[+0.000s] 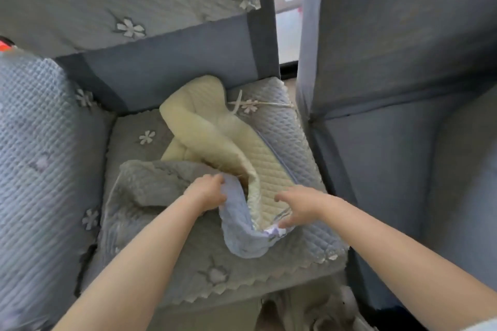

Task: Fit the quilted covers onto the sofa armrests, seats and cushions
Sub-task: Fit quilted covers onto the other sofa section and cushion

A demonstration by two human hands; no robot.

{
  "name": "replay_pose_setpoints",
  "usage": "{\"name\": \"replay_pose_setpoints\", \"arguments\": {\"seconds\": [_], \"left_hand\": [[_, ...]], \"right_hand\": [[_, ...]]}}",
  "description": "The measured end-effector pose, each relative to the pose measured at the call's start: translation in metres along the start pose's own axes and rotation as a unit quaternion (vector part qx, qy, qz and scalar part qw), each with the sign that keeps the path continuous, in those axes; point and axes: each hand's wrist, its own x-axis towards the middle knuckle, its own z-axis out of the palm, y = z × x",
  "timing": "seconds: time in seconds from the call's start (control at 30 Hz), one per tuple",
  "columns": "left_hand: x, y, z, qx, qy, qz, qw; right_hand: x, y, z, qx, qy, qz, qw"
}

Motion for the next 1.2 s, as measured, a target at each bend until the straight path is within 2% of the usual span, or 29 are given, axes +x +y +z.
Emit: {"name": "replay_pose_setpoints", "arguments": {"seconds": [0.07, 0.13, 0.27, 0.37, 0.47, 0.57, 0.63, 0.73, 0.8, 0.87, 0.93, 1.03, 1.1, 1.2], "left_hand": [[0.013, -0.023, 0.023, 0.004, -0.055, 0.028, 0.998], [0.022, -0.042, 0.042, -0.007, -0.076, 0.046, 0.996], [0.036, -0.057, 0.059, -0.018, -0.024, 0.072, 0.997], [0.041, -0.063, 0.058, -0.009, 0.042, 0.072, 0.996], [0.037, -0.055, 0.042, 0.082, 0.063, 0.078, 0.992], [0.032, -0.037, 0.01, 0.136, 0.066, 0.144, 0.978], [0.028, -0.027, -0.016, 0.136, 0.01, 0.21, 0.968], [0.009, -0.013, -0.051, 0.034, -0.131, 0.2, 0.97], [-0.005, -0.001, -0.075, -0.022, -0.172, 0.199, 0.964], [-0.02, 0.015, -0.107, -0.018, -0.171, 0.212, 0.962], [-0.041, 0.032, -0.148, 0.036, -0.123, 0.218, 0.967], [-0.094, 0.081, -0.225, 0.135, 0.038, 0.244, 0.96], [-0.127, 0.112, -0.261, 0.15, 0.14, 0.261, 0.943], [-0.17, 0.154, -0.293, 0.148, 0.285, 0.298, 0.899]], "right_hand": [[0.029, -0.014, 0.032, -0.014, -0.066, -0.028, 0.997], [0.054, -0.025, 0.06, -0.036, -0.082, -0.028, 0.996], [0.075, -0.027, 0.08, 0.041, -0.072, -0.001, 0.997], [0.067, -0.03, 0.065, 0.121, -0.068, -0.012, 0.99], [0.042, -0.031, 0.029, 0.108, -0.024, -0.004, 0.994], [0.005, -0.034, -0.014, 0.09, 0.007, 0.015, 0.996], [-0.022, -0.037, -0.048, 0.08, 0.032, 0.02, 0.996], [-0.059, -0.036, -0.095, 0.083, 0.085, 0.038, 0.992], [-0.084, -0.026, -0.119, 0.072, 0.125, 0.054, 0.988], [-0.108, -0.013, -0.134, 0.052, 0.169, 0.073, 0.982], [-0.135, 0.002, -0.144, 0.041, 0.207, 0.097, 0.973], [-0.202, 0.015, -0.157, 0.035, 0.291, 0.118, 0.949], [-0.243, 0.014, -0.167, 0.034, 0.354, 0.125, 0.926], [-0.305, 0.015, -0.18, 0.071, 0.438, 0.151, 0.883]]}}
